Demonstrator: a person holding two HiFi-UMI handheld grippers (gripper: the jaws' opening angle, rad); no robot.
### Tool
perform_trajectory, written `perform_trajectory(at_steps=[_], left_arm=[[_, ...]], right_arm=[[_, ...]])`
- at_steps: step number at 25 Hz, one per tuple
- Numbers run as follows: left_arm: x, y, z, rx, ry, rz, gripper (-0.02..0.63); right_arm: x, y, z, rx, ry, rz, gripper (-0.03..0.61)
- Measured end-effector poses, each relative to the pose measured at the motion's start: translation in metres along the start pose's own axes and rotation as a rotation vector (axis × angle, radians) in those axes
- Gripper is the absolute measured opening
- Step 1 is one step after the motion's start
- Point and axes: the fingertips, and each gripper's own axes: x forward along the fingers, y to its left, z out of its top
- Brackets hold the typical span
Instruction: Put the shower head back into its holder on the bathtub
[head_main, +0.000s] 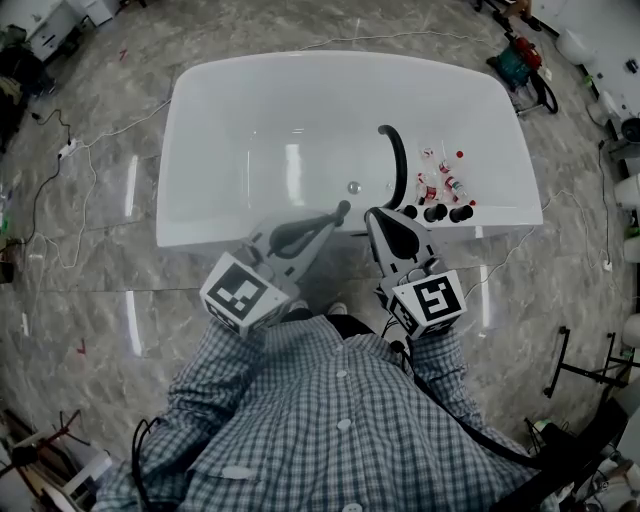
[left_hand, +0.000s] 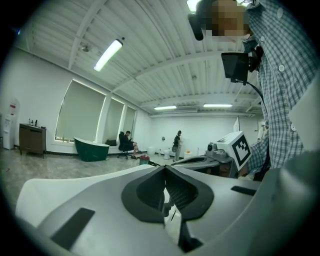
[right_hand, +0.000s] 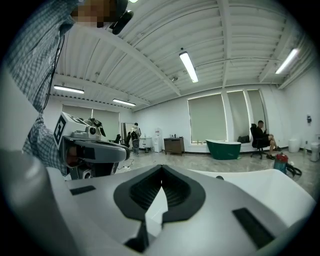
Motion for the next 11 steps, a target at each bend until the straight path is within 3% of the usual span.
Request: perform_trajectory(at_steps=[11], left_arm=[[0.002, 0.001, -0.004, -0.005, 0.007, 0.008, 0.011]], right_arm=[[-0.002, -0.011, -0.008, 0.012, 0.021, -0.016, 0.018]])
